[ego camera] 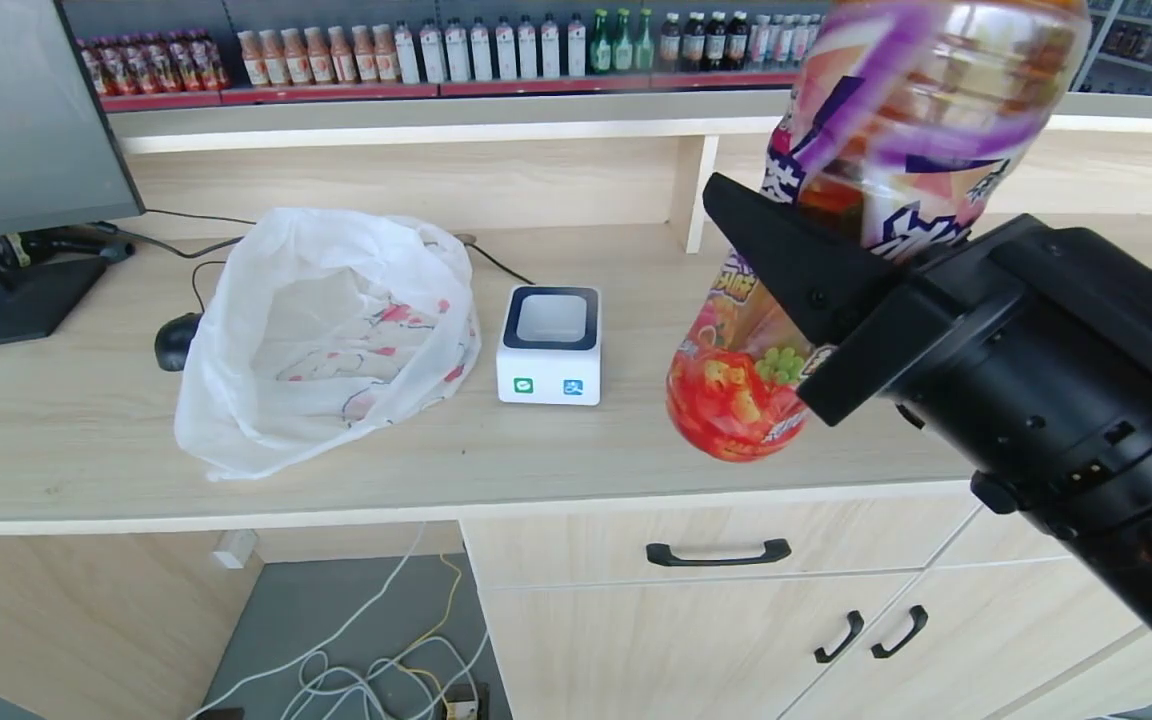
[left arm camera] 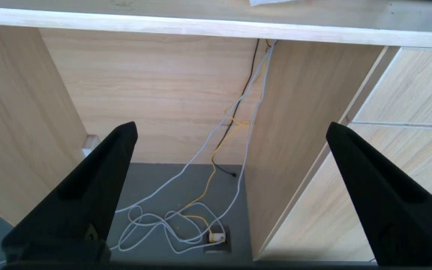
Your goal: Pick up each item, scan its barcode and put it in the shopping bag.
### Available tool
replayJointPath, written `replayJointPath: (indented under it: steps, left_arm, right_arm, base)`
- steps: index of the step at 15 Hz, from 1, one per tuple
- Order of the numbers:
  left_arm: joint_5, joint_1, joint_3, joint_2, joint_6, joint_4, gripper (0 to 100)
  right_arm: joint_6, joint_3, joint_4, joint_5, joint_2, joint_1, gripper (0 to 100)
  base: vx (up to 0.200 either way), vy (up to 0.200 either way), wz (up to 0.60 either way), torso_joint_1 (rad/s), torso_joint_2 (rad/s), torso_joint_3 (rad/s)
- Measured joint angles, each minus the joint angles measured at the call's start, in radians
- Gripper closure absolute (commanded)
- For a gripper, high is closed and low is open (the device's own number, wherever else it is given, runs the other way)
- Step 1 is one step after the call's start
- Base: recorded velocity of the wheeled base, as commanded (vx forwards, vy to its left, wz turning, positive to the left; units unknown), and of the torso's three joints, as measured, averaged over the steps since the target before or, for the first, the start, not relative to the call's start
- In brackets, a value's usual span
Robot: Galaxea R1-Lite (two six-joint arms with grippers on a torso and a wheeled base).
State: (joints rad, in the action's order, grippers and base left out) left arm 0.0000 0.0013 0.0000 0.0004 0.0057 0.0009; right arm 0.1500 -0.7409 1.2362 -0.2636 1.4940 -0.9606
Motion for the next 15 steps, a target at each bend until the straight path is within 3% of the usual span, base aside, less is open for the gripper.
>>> replayJointPath:
  steps: [15]
  left_arm:
    - [0.0,-0.001,0.0,0.0,0.008,0.001,0]
  right_arm:
    - [0.0,0.071,0.033,0.023,-0.051,0.008,100]
  base:
    - [0.0,0.0,0.0,0.0,0.0,0.0]
